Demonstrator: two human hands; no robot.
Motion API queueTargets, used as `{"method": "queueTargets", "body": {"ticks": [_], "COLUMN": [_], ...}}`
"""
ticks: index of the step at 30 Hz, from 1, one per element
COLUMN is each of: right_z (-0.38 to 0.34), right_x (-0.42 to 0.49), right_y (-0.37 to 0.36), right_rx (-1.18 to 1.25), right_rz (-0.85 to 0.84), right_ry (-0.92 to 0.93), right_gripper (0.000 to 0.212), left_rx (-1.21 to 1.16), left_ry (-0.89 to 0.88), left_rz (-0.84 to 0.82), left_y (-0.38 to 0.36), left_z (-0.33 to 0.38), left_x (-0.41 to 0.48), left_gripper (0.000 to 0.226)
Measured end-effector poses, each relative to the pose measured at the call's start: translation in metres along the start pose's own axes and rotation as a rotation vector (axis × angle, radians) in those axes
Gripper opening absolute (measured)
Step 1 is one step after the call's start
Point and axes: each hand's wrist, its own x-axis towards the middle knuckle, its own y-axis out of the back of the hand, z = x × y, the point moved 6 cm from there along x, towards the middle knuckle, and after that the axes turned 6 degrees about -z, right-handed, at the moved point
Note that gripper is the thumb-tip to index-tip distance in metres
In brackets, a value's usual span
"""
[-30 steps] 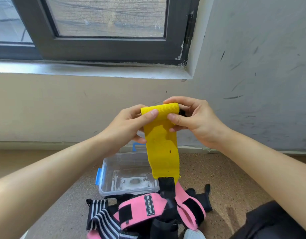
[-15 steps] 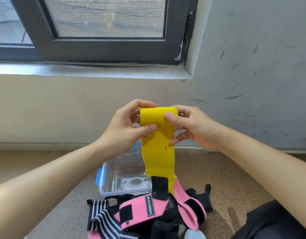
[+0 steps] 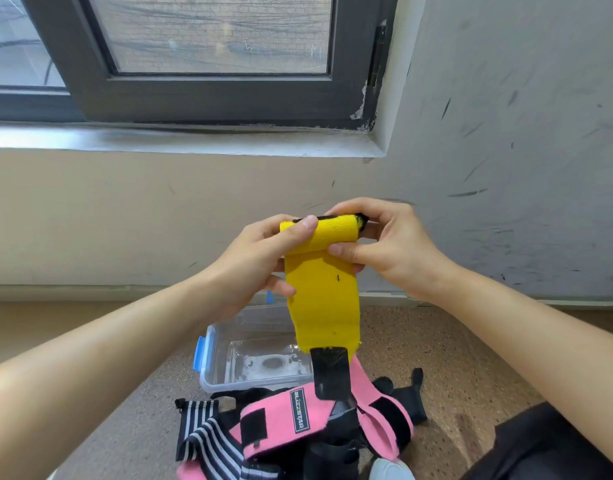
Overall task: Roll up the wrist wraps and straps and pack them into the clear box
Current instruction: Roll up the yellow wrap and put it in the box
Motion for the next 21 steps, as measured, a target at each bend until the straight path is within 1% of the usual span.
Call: {"method": "queueTargets", "body": {"ticks": [2,4,6,8,10,12,15,17,19,21], "right_z": [0.0,0.0,0.002,0.006,0.011,0.015,0.014,0.012,0.01,0.008], "right_x": [0.001,0.001,0.001,-0.001,-0.003,-0.005,-0.003,-0.002,-0.001,0.0], "right_y": [-0.002,-0.002,-0.002,-0.003,-0.008,-0.015,-0.018,-0.015,-0.012,-0.009], "right_rx": [-0.038,-0.055,-0.025,0.075,0.187,0.253,0.274,0.279,0.271,0.265], "right_rz": [0.008,-0.004,-0.05,-0.104,-0.154,-0.214,-0.231,-0.216,-0.205,-0.186], "right_ry": [0.026,-0.001,-0.094,-0.22,-0.327,-0.394,-0.364,-0.317,-0.274,-0.235], "right_gripper": [0.037,0.041,0.046,0.049,0.05,0.052,0.049,0.046,0.043,0.042], "left_rx": [0.018,0.015,0.018,0.039,0.077,0.106,0.161,0.186,0.165,0.135], "left_ry": [-0.017,-0.033,-0.047,-0.077,-0.134,-0.199,-0.281,-0.292,-0.233,-0.131], "left_rz": [0.038,0.047,0.052,0.07,0.094,0.107,0.107,0.106,0.104,0.062], "left_y": [0.003,0.006,0.008,0.01,0.009,0.009,0.008,0.008,0.009,0.008], "left_z": [0.0,0.0,0.001,0.003,0.008,0.011,0.013,0.013,0.012,0.007], "left_x": [0.001,0.0,-0.001,-0.002,-0.004,-0.006,-0.008,-0.008,-0.007,-0.005], "left_gripper": [0.046,0.042,0.042,0.04,0.037,0.039,0.045,0.049,0.055,0.055]}}
